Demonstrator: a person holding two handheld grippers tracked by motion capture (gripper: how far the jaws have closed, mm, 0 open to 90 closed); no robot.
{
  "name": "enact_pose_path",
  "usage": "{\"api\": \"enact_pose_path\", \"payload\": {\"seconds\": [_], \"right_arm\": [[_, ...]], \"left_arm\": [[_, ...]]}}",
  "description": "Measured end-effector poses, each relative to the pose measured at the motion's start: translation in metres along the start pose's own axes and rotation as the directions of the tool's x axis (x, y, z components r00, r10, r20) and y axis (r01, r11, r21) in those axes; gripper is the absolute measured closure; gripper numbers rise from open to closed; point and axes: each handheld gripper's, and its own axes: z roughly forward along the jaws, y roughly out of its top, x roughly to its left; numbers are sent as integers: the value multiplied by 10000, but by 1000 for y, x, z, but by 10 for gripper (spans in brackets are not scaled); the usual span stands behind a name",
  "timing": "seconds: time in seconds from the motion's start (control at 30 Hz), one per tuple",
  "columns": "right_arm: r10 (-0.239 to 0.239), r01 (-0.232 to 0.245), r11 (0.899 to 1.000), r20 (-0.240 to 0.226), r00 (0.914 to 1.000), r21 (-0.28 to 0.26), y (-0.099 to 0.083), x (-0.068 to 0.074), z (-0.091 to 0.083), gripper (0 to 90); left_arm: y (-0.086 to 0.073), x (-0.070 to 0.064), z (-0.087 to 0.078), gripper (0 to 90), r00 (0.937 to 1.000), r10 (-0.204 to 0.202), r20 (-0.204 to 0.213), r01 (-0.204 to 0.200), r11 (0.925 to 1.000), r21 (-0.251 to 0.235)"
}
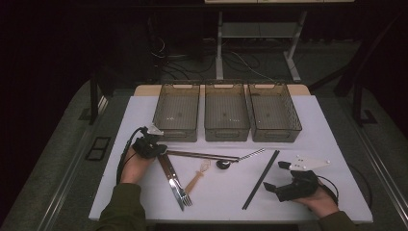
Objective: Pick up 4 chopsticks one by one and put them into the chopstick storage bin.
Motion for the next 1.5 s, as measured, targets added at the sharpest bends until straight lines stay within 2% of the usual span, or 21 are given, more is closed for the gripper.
{"api": "enact_pose_path", "payload": {"seconds": [0.13,0.47,0.63,0.83,0.9,1.13,1.23,1.27,1.33,1.5], "right_arm": [[-18,18,10000,-6,10000,16,0,1,0,44],[-16,16,10000,-2,10000,41,0,1,1,44],[-16,16,10000,-1,10000,55,0,1,1,44],[-22,23,10000,-5,10000,49,0,1,1,44],[-10,10,10000,1,10000,45,0,1,1,44],[-21,21,10000,2,10000,74,0,1,1,44],[-17,17,10000,-5,10000,98,0,1,2,44],[-19,19,9999,-3,10000,102,0,1,2,44],[-14,14,9999,3,10000,100,0,1,2,44],[-8,8,10000,3,10000,87,0,1,1,44]], "left_arm": [[0,0,0,892,9997,-75,227,77,9999,-88],[3,-2,3,893,9993,-49,374,55,9998,-173],[5,-5,5,892,9985,74,547,-58,9996,-290],[7,-8,7,892,9964,242,817,-232,9996,-134],[8,-11,6,892,9965,398,735,-393,9992,-84],[15,-14,4,892,9976,487,502,-440,9949,-903],[19,-16,10,892,9965,729,416,-698,9950,-717],[19,-17,13,892,9970,647,434,-617,9959,-665],[20,-18,17,892,9949,889,472,-868,9952,-447],[18,-18,16,893,9945,874,570,-861,9960,-253]]}}
